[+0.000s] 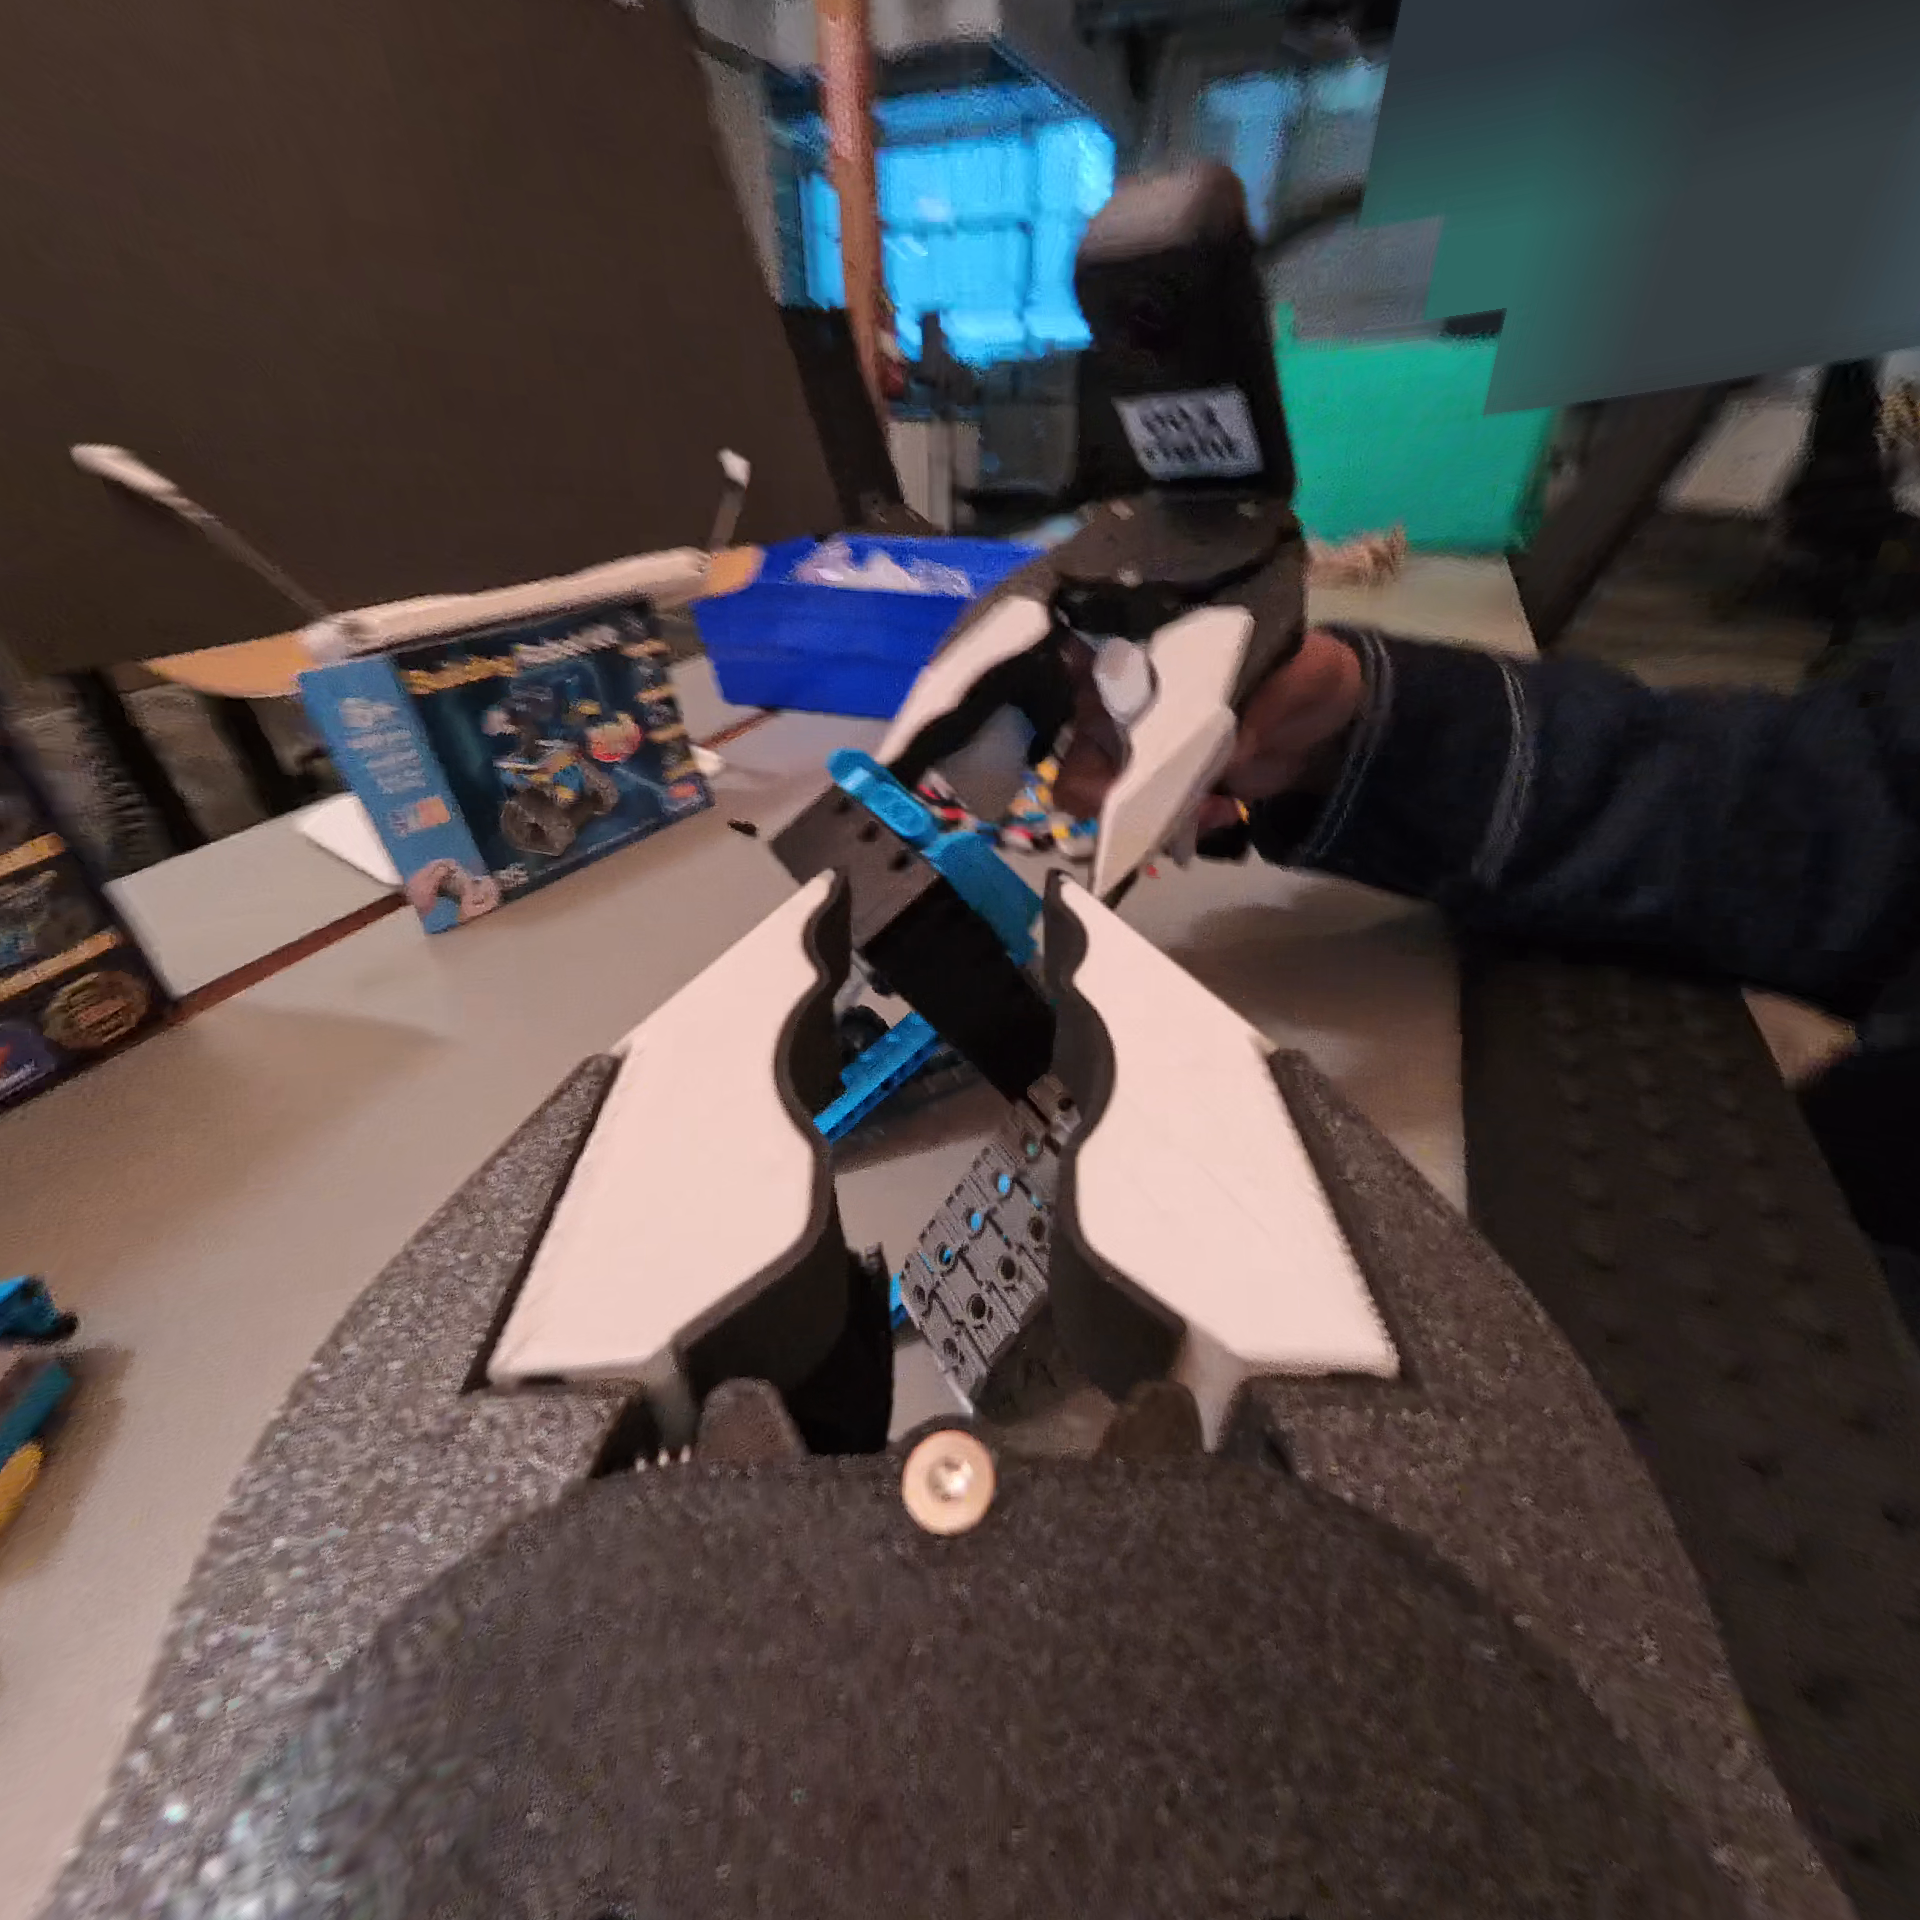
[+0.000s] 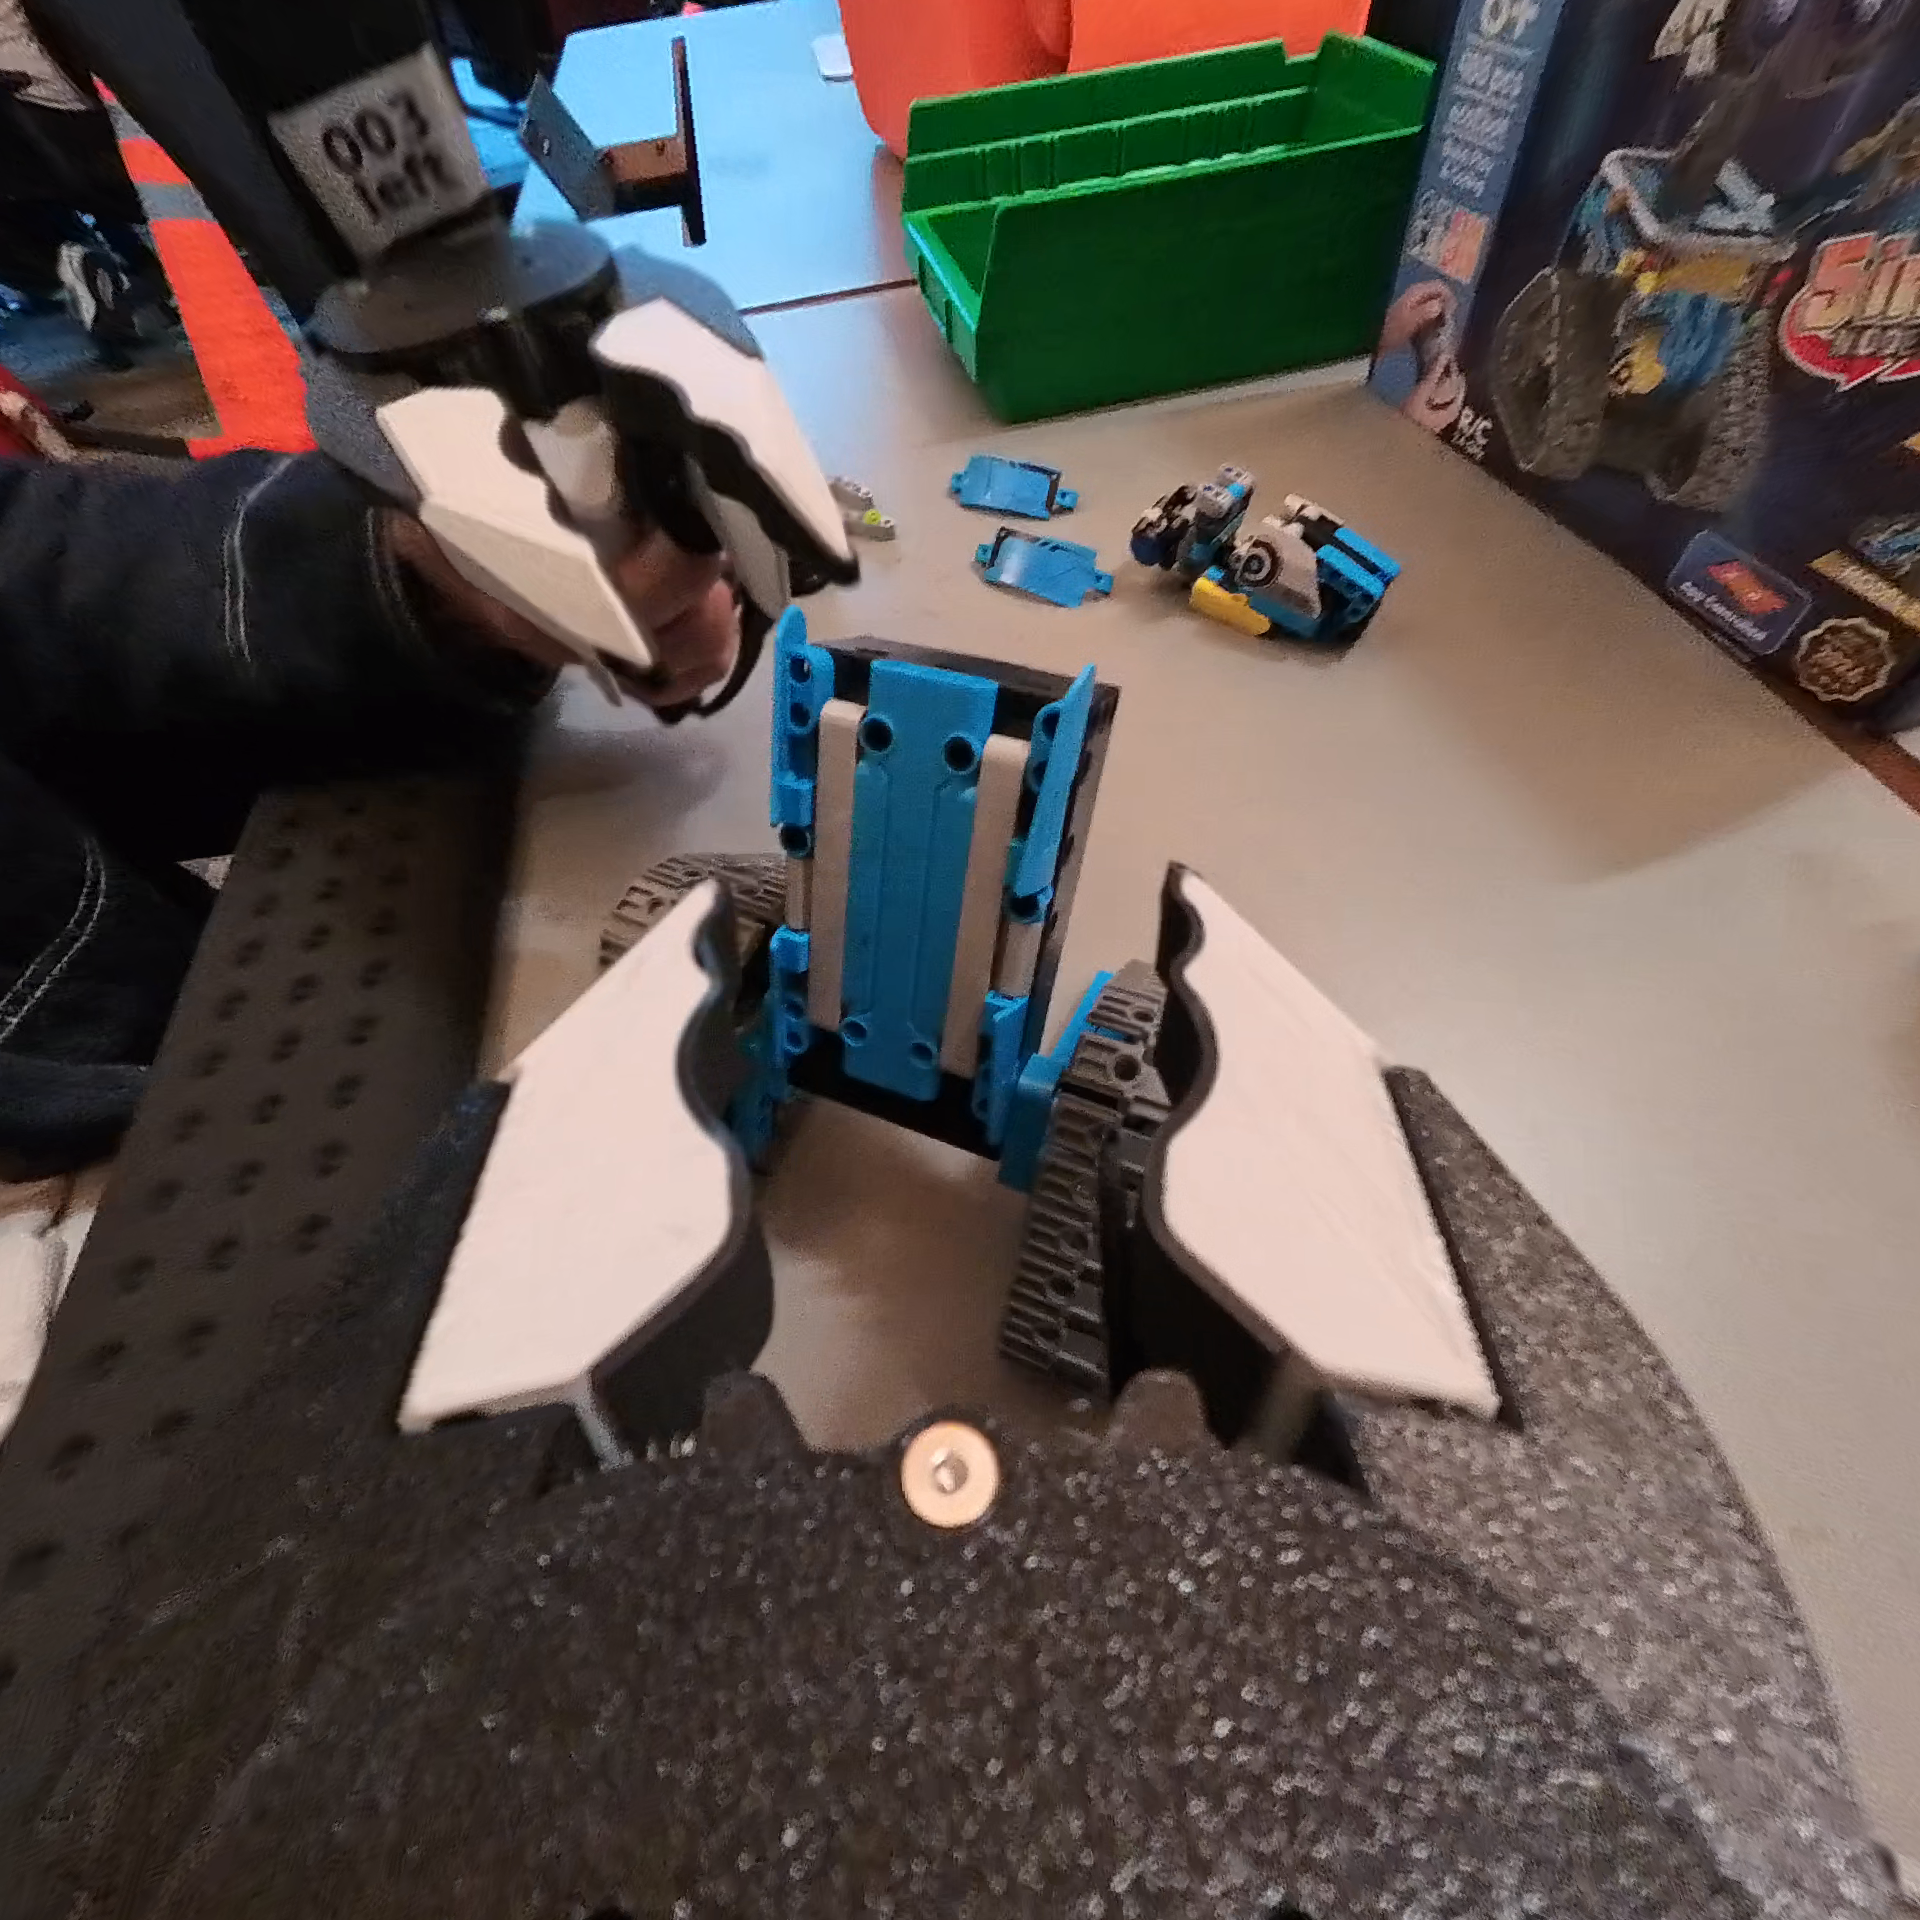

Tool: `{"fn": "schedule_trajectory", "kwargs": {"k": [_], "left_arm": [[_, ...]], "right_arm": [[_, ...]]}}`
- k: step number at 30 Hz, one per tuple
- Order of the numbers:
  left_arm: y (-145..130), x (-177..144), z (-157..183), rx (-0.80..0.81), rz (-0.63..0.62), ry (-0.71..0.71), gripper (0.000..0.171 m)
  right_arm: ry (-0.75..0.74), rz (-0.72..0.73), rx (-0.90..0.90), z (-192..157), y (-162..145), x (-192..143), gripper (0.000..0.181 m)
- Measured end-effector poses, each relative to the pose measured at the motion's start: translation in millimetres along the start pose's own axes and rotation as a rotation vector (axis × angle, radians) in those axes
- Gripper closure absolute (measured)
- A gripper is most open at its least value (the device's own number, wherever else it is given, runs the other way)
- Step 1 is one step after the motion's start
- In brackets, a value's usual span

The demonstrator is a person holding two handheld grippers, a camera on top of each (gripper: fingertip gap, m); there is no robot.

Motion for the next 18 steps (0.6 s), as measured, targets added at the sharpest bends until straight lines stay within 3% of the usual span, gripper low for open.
{"fn": "schedule_trajectory", "kwargs": {"k": [3, 5, 8, 12, 15, 18], "left_arm": [[-1.7, 7.3, 2.1, 0.194, -0.118, -0.049, 0.134], [-2.5, 10.6, 3.8, 0.307, -0.198, -0.088, 0.141], [-1.3, 13.9, 3.3, 0.428, -0.272, -0.108, 0.147], [-1.8, 14.8, 3.8, 0.479, -0.308, -0.093, 0.148], [-0.3, 11.3, -1.6, 0.491, -0.288, -0.051, 0.164], [0.9, 7.7, 2.6, 0.439, -0.257, -0.066, 0.167]], "right_arm": [[-0.031, -0.035, -0.035, -3.9, -4.5, 7.8, 0.103], [-0.093, -0.059, -0.073, -3.4, -7.9, 14.4, 0.119], [-0.111, -0.069, -0.074, -2.9, -7.7, 18.0, 0.121], [-0.099, -0.073, -0.039, -1.5, -8.3, 17.5, 0.123], [-0.096, -0.075, -0.016, -1.8, -9.2, 20.1, 0.124], [-0.054, -0.07, 0.034, -1.9, -11.9, 20.9, 0.126]]}}
Point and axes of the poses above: each gripper's, where its closed fingertips meet, x out along the fingers, y out of its top, z = x × y across the jaws, the point moved 2 cm from there along -x, back along the fingers, and after that the axes turned 6 degrees about y, right-handed, at the moved point
